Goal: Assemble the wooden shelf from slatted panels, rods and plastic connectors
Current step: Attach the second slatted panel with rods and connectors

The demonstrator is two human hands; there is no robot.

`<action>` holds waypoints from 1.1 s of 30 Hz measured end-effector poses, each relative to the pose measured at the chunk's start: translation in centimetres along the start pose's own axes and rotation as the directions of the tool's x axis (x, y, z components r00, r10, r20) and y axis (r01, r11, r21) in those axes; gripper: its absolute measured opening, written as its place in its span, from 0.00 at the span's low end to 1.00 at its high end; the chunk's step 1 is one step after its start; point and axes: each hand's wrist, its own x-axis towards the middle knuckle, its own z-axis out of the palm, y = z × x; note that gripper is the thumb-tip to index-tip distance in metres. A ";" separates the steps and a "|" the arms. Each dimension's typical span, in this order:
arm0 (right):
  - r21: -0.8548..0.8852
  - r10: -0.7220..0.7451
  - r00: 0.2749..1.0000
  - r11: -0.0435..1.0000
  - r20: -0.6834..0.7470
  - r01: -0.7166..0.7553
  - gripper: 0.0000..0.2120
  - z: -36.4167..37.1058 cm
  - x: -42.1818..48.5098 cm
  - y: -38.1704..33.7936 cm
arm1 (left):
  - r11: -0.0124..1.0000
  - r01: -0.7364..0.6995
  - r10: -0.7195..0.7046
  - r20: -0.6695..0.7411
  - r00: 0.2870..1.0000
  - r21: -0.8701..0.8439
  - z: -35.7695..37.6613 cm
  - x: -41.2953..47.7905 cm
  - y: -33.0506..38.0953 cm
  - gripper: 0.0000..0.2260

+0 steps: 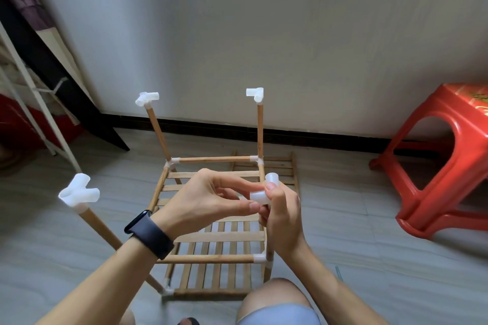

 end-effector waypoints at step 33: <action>-0.783 -0.253 0.964 0.580 0.087 0.223 0.24 0.4 24.9 4.3 | 0.501 0.441 -0.494 -0.172 0.852 0.745 1.5 15.6 -23.5 0.33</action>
